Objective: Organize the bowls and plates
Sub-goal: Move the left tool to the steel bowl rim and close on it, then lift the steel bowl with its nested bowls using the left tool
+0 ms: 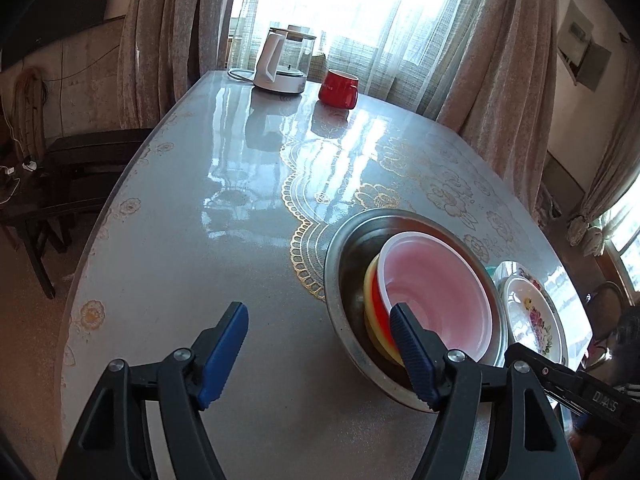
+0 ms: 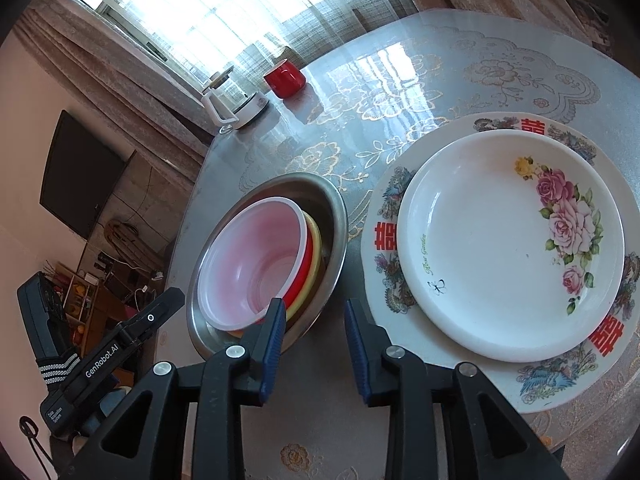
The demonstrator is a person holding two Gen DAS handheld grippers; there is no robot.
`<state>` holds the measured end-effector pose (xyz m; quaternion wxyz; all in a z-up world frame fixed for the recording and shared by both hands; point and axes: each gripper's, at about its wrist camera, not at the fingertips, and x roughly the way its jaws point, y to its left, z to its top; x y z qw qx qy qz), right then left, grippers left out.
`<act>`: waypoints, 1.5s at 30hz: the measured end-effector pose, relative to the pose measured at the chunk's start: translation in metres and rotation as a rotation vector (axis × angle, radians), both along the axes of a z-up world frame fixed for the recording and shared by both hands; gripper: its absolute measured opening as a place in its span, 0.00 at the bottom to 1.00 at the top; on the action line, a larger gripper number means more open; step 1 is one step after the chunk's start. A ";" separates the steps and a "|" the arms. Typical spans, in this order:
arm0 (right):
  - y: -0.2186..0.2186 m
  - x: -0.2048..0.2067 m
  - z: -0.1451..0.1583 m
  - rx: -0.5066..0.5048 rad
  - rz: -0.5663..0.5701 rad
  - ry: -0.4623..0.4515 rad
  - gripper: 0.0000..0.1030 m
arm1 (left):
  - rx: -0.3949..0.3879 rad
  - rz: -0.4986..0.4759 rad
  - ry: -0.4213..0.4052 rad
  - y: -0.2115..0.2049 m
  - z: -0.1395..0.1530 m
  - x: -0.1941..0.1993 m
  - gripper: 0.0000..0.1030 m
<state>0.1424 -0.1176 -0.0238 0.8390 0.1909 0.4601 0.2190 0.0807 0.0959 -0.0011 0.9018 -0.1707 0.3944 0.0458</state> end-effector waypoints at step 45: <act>0.028 0.011 -0.019 -0.038 0.031 0.042 0.23 | -0.131 -0.152 0.026 -0.002 -0.033 0.017 0.40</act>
